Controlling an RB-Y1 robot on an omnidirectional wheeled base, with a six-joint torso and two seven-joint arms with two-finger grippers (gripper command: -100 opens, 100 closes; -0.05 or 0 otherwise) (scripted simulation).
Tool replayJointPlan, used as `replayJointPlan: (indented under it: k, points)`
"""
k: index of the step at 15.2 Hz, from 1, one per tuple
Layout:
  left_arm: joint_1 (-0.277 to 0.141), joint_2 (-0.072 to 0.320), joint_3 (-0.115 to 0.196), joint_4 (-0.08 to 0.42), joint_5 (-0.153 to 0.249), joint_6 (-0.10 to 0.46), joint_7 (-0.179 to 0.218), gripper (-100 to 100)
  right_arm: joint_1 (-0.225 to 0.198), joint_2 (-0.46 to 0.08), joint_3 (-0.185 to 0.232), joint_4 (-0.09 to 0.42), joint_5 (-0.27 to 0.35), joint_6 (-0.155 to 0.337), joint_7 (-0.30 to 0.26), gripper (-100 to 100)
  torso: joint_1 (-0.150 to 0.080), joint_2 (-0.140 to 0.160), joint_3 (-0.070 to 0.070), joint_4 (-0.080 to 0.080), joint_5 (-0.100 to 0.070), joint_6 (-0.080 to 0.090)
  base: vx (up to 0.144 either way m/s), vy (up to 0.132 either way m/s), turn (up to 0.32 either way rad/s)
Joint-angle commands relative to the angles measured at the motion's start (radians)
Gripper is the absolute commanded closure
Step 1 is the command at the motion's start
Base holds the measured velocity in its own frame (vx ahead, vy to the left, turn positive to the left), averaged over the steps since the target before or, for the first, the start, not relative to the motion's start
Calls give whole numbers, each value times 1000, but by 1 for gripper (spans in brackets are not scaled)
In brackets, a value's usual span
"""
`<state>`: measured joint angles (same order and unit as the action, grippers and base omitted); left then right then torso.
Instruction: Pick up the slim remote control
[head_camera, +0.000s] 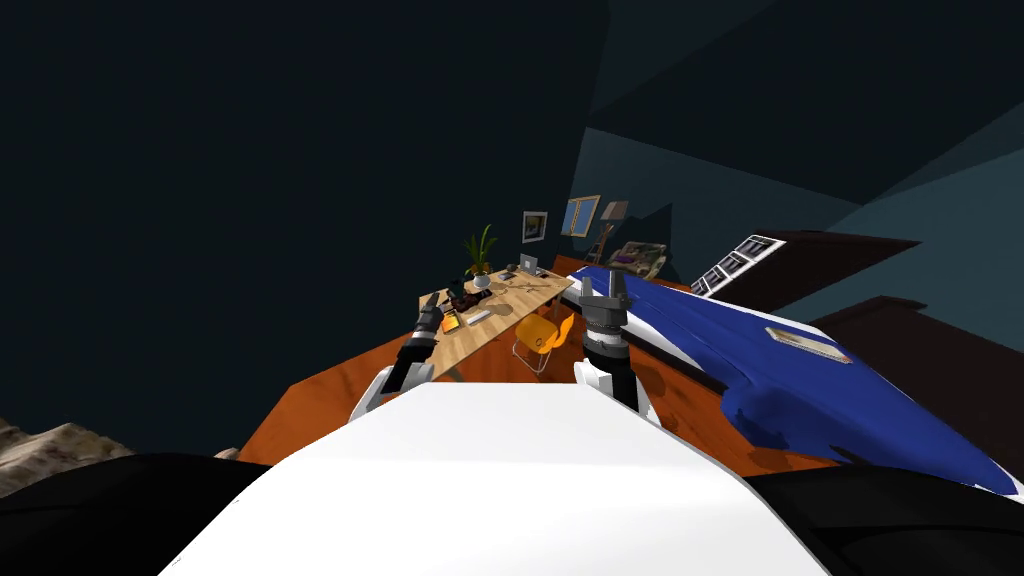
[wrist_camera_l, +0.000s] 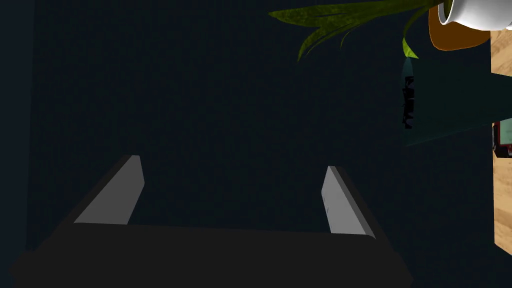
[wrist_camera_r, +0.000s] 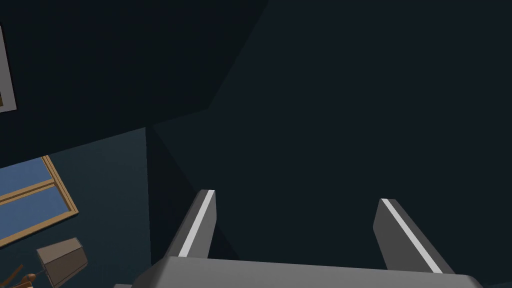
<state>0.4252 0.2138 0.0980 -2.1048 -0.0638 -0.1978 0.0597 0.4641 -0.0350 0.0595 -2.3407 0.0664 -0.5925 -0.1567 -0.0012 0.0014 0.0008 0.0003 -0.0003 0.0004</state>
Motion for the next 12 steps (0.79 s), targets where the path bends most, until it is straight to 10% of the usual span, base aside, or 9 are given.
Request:
replayJointPlan:
  k: [1,12]
  points:
    - [-19,39,19,48,17,50,16,-100,0,0,0,0,0,0,0,0,0,0,0,0,0,0,-15,-27,-171]
    - [-98,134,79,218,72,224,63,-100,0,0,0,0,0,0,0,0,1,-1,-1,0,0,0,-5,-15,-134]
